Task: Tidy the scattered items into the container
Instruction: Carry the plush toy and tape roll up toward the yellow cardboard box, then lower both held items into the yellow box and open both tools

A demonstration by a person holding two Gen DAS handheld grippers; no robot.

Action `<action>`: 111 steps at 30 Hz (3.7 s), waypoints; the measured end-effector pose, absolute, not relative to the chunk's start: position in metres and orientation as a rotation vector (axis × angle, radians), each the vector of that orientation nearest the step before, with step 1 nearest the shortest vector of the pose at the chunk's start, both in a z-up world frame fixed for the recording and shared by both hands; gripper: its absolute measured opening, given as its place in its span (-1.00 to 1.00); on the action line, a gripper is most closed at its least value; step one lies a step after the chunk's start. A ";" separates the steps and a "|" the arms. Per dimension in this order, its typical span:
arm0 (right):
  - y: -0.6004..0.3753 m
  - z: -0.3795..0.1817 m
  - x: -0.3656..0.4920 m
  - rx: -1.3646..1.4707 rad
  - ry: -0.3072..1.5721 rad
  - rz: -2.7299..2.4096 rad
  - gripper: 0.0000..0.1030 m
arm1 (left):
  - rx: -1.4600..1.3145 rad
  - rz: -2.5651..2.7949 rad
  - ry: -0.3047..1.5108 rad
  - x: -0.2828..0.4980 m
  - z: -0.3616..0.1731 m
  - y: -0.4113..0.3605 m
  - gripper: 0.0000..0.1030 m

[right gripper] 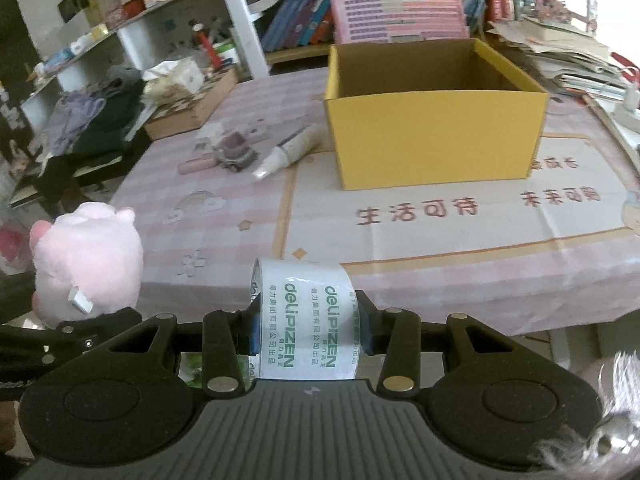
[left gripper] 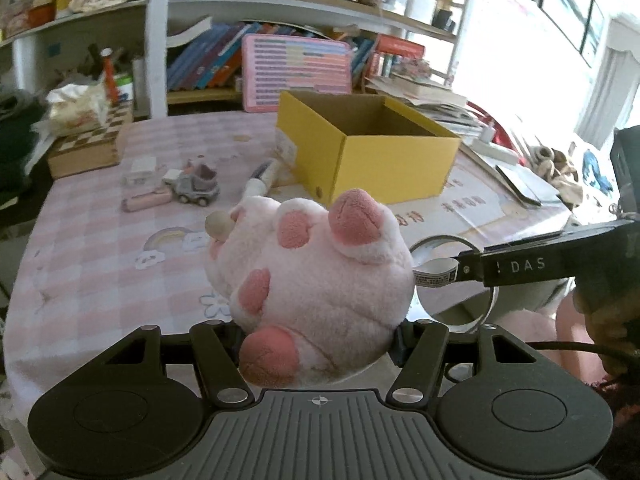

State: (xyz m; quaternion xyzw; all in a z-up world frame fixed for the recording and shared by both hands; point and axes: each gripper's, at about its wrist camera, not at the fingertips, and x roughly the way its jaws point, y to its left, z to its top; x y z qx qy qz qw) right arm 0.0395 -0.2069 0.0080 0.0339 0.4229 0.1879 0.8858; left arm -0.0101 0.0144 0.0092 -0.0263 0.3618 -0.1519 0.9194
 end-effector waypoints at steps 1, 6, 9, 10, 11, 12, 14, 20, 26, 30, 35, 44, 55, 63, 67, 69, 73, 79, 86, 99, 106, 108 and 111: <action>-0.209 0.008 0.039 0.072 0.880 0.380 -0.21 | -0.049 -0.323 0.745 -0.010 0.009 0.012 0.20; -0.217 0.007 0.035 0.081 0.888 0.349 -0.21 | -0.027 -0.367 0.749 -0.004 0.008 0.003 0.20; -0.219 0.007 0.034 0.076 0.893 0.337 -0.21 | -0.018 -0.388 0.749 0.000 0.007 -0.003 0.20; -0.221 0.006 0.033 0.074 0.895 0.333 -0.21 | -0.015 -0.397 0.750 0.002 0.007 -0.006 0.20; -0.222 0.006 0.033 0.074 0.896 0.328 -0.21 | -0.012 -0.405 0.750 0.003 0.006 -0.008 0.20; -0.224 0.006 0.033 0.074 0.897 0.324 -0.21 | -0.009 -0.415 0.751 0.005 0.006 -0.011 0.20; -0.227 0.006 0.033 0.077 0.899 0.311 -0.21 | 0.000 -0.433 0.754 0.008 0.005 -0.017 0.20; -0.240 0.006 0.036 0.087 0.895 0.279 -0.21 | 0.015 -0.469 0.753 0.017 0.005 -0.030 0.20; -0.250 0.006 0.041 0.096 0.899 0.254 -0.21 | 0.025 -0.493 0.759 0.026 0.005 -0.040 0.20; -0.256 0.005 0.044 0.099 0.905 0.237 -0.21 | 0.034 -0.515 0.765 0.033 0.004 -0.048 0.20; -0.263 0.003 0.048 0.103 0.914 0.217 -0.21 | 0.054 -0.547 0.767 0.039 0.003 -0.059 0.20; -0.264 -0.001 0.061 0.080 0.934 0.223 -0.21 | 0.055 -0.559 0.778 0.053 0.001 -0.064 0.20; -0.270 0.015 0.092 0.072 0.846 0.250 -0.22 | 0.106 -0.554 0.689 0.076 0.018 -0.074 0.20; -0.278 0.043 0.133 0.068 0.758 0.278 -0.22 | 0.113 -0.548 0.624 0.113 0.035 -0.081 0.21; -0.281 0.055 0.156 0.046 0.710 0.296 -0.22 | 0.115 -0.527 0.599 0.132 0.043 -0.088 0.21; -0.284 0.060 0.167 0.038 0.696 0.310 -0.21 | 0.117 -0.514 0.589 0.139 0.046 -0.092 0.21; -0.290 0.065 0.192 0.022 0.678 0.343 -0.21 | 0.111 -0.475 0.574 0.157 0.052 -0.098 0.21; -0.297 0.072 0.232 -0.022 0.644 0.399 -0.21 | 0.105 -0.418 0.550 0.187 0.057 -0.108 0.21; -0.300 0.066 0.290 -0.124 0.628 0.459 -0.21 | 0.119 -0.348 0.561 0.231 0.048 -0.122 0.21; -0.262 0.014 0.389 -0.431 0.777 0.619 -0.21 | 0.192 -0.276 0.761 0.310 0.003 -0.139 0.25; -0.244 -0.018 0.413 -0.564 0.897 0.678 -0.21 | 0.262 -0.273 0.854 0.335 -0.013 -0.144 0.30; -0.243 -0.023 0.413 -0.581 0.915 0.688 -0.21 | 0.288 -0.279 0.866 0.337 -0.016 -0.148 0.34; -0.243 -0.027 0.412 -0.590 0.918 0.689 -0.20 | 0.306 -0.278 0.874 0.336 -0.018 -0.152 0.35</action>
